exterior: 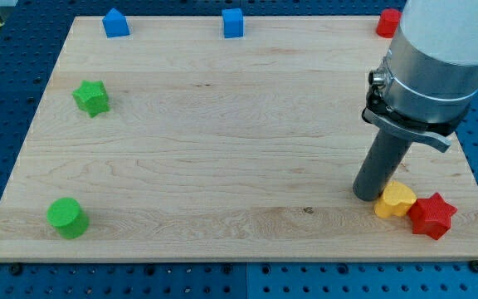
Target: Push the green circle right a bit
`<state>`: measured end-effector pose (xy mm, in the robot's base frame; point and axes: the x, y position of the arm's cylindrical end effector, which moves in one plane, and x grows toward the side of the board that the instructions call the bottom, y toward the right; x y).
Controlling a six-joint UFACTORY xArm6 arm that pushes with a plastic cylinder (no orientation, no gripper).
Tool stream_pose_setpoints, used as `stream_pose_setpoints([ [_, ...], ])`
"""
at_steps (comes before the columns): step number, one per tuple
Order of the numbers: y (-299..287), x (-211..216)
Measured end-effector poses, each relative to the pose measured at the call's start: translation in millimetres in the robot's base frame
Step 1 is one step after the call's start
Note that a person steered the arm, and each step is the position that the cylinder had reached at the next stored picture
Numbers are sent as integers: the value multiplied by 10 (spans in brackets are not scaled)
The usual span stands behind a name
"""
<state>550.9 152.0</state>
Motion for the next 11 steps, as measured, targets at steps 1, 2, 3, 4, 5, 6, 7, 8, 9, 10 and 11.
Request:
stream_pose_setpoints([
  [1, -322, 37],
  [2, -1429, -140],
  [3, -2657, -391],
  [4, -3818, -441],
  [5, -4521, -142],
  [6, -4533, 132],
  [7, -4339, 197],
  [8, -3932, 415],
  [9, -3498, 432],
  [10, -3431, 273],
  [11, -3381, 215],
])
